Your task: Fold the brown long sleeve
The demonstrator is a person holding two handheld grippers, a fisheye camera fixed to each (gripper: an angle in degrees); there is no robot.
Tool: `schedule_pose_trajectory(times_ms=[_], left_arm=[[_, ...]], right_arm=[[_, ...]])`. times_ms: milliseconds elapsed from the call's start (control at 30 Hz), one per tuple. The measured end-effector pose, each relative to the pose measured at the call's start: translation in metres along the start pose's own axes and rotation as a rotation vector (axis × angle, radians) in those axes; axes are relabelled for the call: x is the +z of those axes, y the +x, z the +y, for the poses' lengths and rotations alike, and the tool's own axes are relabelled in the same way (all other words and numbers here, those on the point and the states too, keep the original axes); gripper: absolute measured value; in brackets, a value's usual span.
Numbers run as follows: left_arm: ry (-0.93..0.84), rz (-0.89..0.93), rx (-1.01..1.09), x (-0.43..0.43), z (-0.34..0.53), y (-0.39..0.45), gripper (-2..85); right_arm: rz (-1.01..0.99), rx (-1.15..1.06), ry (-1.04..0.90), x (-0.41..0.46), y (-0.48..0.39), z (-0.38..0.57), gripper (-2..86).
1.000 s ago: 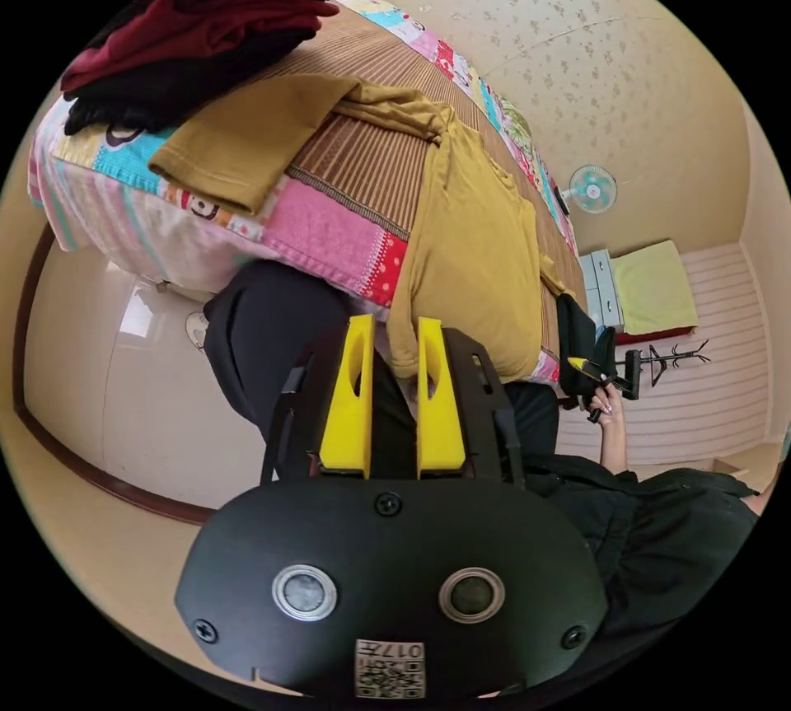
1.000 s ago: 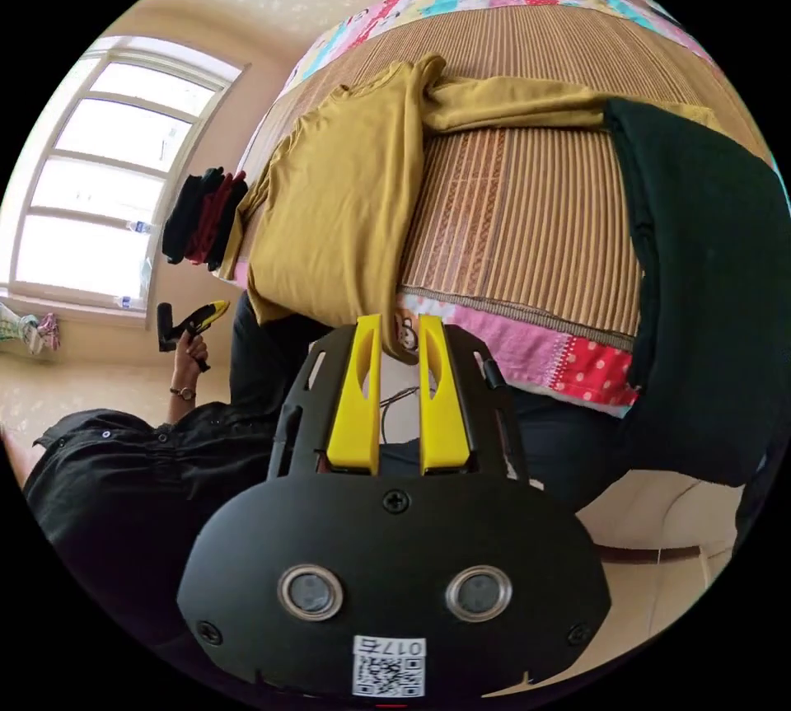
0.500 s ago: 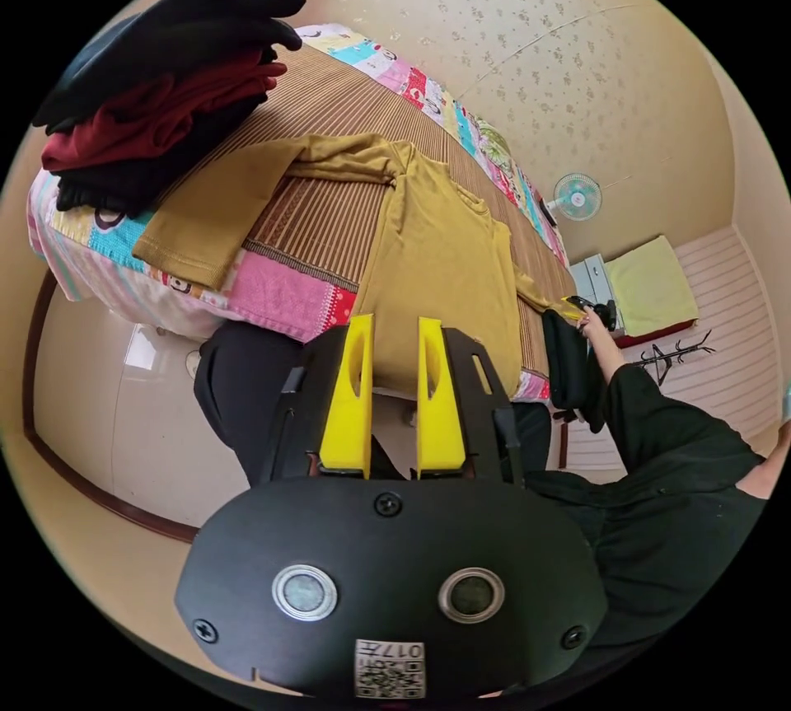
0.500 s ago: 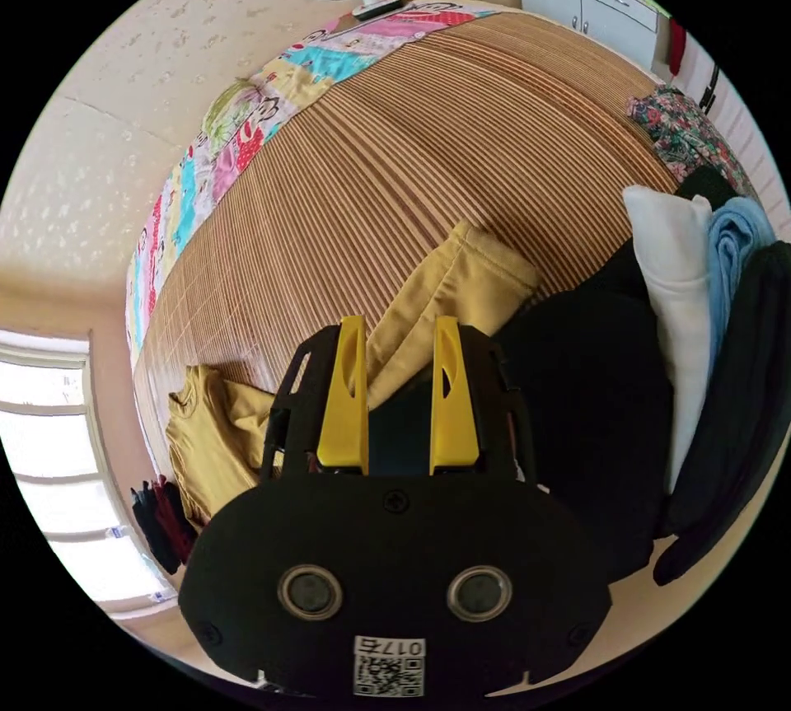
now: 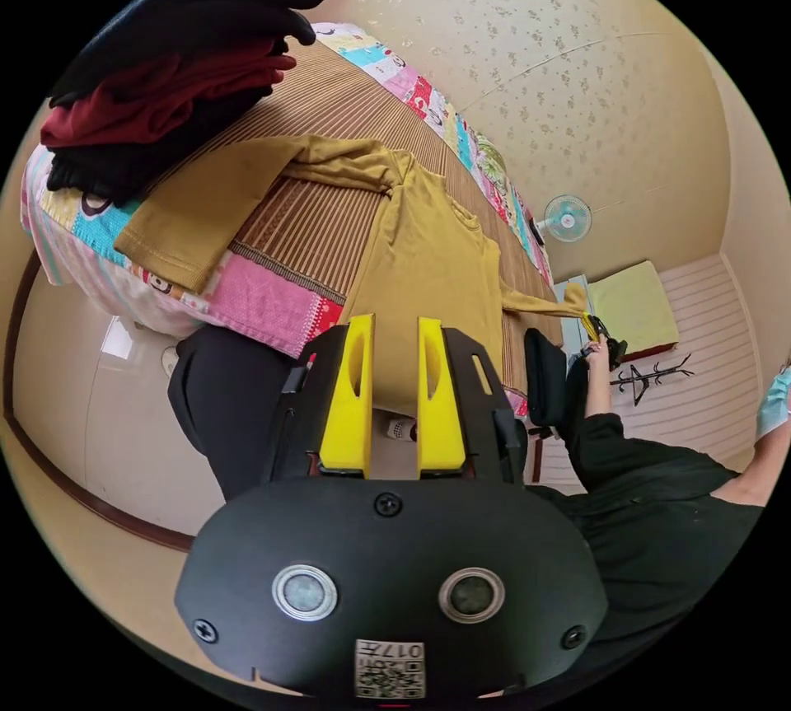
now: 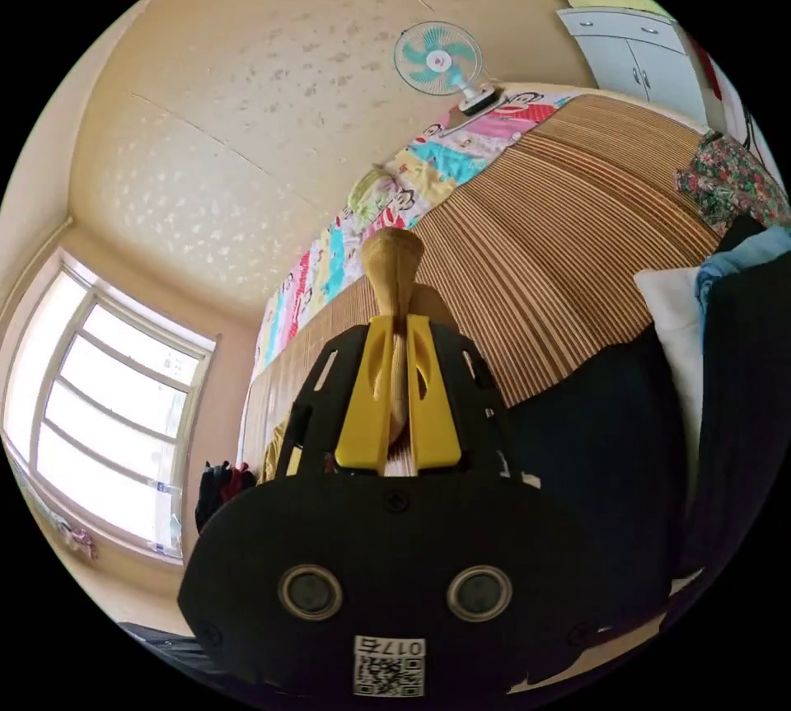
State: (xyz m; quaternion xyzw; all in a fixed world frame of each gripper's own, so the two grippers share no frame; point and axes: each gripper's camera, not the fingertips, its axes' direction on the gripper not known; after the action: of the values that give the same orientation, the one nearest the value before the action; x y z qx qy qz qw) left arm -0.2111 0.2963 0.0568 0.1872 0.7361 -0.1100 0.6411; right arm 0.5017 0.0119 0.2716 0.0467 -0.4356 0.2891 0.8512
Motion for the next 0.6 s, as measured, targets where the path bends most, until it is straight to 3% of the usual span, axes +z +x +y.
schedule_pose_trajectory(times_ms=[100,300,433,600], left_arm=[[-0.016,0.050,0.005,0.010,0.005,0.002,8.5],[-0.107,0.140,0.005,0.039,0.016,0.005,8.5],[-0.138,0.148,0.046,0.047,0.020,0.022,8.5],[-0.161,0.157,0.087,0.054,0.024,0.041,8.5]], right_arm=[[-0.041,0.142,0.106,-0.068,0.039,0.064,3.0],[0.124,0.491,0.104,-0.107,0.165,0.200,1.0],[0.005,0.483,0.185,-0.128,0.188,0.258,0.4],[0.093,0.418,0.130,-0.131,0.171,0.267,0.3]])
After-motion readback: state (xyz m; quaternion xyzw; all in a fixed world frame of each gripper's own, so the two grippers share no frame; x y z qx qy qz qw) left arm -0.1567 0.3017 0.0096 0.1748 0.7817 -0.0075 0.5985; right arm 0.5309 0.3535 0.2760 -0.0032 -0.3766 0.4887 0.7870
